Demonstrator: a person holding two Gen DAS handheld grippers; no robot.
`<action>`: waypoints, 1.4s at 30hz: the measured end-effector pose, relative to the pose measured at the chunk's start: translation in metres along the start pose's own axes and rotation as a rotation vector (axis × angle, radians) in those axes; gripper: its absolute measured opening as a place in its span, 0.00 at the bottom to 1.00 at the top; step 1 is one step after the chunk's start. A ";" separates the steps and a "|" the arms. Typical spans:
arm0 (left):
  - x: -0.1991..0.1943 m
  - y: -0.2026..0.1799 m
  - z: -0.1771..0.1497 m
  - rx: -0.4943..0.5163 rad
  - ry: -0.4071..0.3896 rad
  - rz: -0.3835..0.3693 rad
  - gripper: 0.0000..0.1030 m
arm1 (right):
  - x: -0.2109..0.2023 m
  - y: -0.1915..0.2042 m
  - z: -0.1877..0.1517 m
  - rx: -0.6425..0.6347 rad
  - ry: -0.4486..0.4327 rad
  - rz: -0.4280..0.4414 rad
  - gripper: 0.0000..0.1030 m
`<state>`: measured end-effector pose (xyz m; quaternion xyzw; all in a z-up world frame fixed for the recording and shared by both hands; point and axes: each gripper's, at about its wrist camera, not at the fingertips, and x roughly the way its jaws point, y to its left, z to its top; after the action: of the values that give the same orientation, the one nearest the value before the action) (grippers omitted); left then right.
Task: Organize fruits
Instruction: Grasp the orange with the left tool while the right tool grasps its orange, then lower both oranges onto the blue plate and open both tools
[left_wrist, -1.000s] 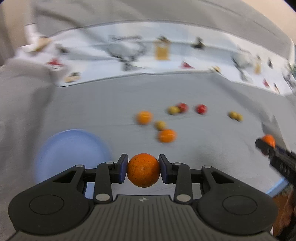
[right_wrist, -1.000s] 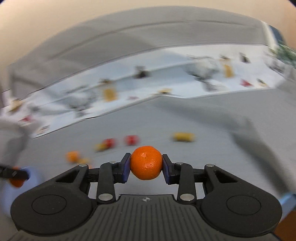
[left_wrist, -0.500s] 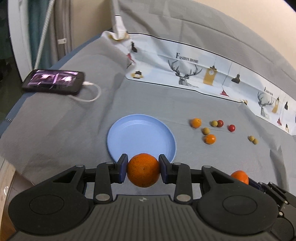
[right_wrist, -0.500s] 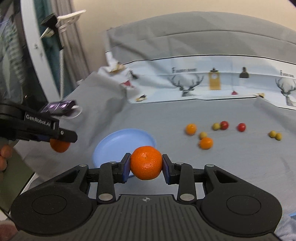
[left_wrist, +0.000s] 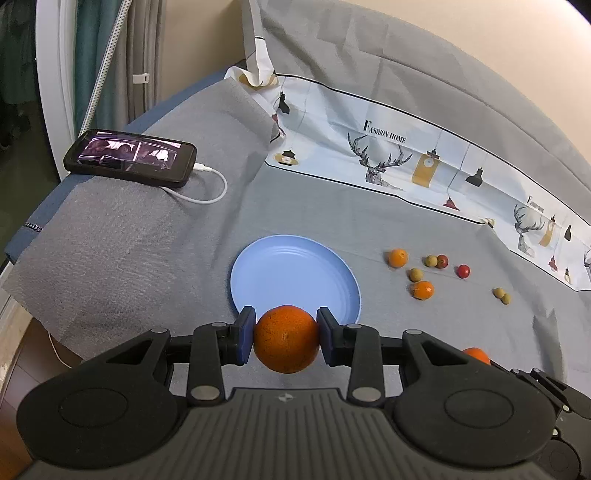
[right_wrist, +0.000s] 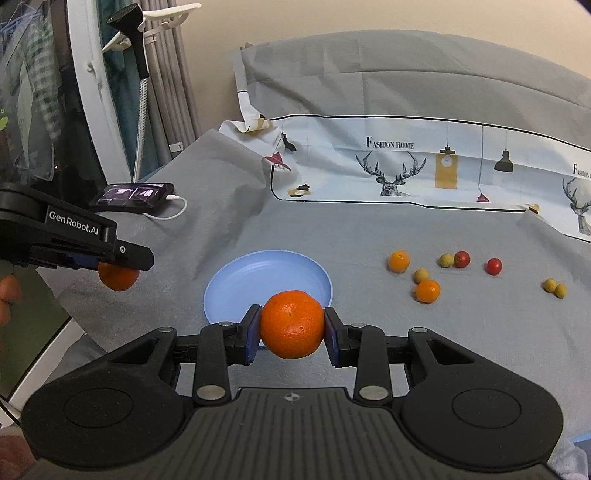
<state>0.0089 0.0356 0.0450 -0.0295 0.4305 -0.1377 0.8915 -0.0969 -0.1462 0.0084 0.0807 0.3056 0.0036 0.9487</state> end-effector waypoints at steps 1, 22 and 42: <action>0.002 -0.001 0.001 0.000 0.001 0.001 0.38 | 0.002 0.000 0.001 -0.003 0.002 0.000 0.35; 0.111 -0.004 0.039 0.036 0.088 0.059 0.38 | 0.107 0.000 0.023 -0.048 0.086 0.036 0.35; 0.202 0.008 0.042 0.115 0.166 0.125 0.75 | 0.201 0.009 0.014 -0.149 0.215 0.026 0.37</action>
<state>0.1623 -0.0143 -0.0833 0.0602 0.4951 -0.1085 0.8599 0.0747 -0.1280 -0.0956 0.0130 0.4035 0.0472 0.9136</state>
